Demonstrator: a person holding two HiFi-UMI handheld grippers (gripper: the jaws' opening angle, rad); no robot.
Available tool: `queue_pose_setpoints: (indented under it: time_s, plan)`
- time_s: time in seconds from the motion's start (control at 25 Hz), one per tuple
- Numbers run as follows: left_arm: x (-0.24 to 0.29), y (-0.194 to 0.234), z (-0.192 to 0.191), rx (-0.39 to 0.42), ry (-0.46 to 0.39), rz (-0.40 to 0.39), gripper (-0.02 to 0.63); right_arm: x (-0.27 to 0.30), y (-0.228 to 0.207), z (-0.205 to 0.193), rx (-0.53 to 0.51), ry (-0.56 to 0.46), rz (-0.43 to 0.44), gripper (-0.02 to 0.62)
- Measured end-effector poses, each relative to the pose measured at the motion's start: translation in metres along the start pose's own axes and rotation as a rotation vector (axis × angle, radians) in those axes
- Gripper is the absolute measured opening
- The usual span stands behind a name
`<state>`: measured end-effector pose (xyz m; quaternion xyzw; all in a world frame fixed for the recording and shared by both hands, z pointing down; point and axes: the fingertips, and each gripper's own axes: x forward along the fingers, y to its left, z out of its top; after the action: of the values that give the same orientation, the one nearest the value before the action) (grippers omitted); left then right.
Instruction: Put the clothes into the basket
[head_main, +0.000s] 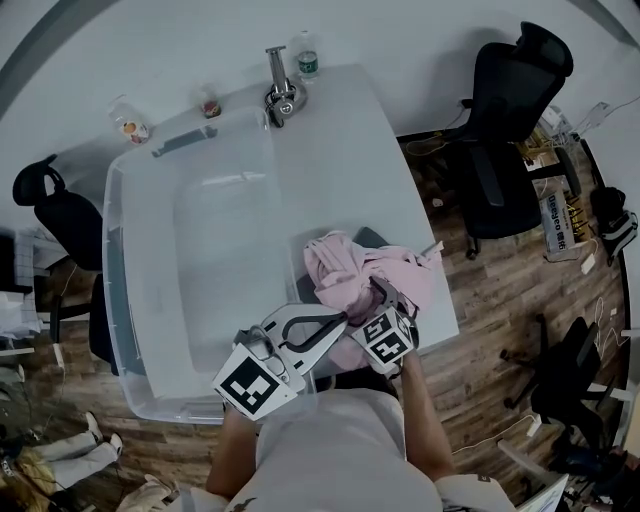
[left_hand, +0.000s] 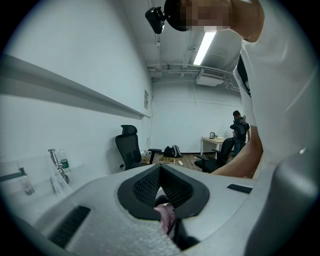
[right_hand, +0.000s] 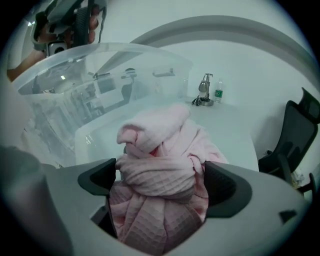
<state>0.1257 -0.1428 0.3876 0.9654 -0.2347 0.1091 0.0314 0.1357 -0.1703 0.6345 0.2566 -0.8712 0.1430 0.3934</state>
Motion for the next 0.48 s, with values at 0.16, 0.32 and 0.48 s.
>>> queue_pose_setpoints:
  time_s: [0.16, 0.32, 0.48]
  plan:
    - [0.0003, 0.0003, 0.0006, 0.006, -0.003, -0.002, 0.005, 0.0078, -0.0035, -0.0043, 0.014, -0.003, -0.024, 0.529]
    - [0.0000, 0.0005, 0.0002, 0.010, -0.002, -0.004, 0.005, 0.0119, -0.0032, -0.0050, 0.024, -0.001, -0.018, 0.515]
    - [-0.0001, -0.0004, 0.0004, 0.013, -0.008, -0.007, 0.005, 0.0104, -0.0040, -0.0064, 0.028, 0.005, -0.025, 0.444]
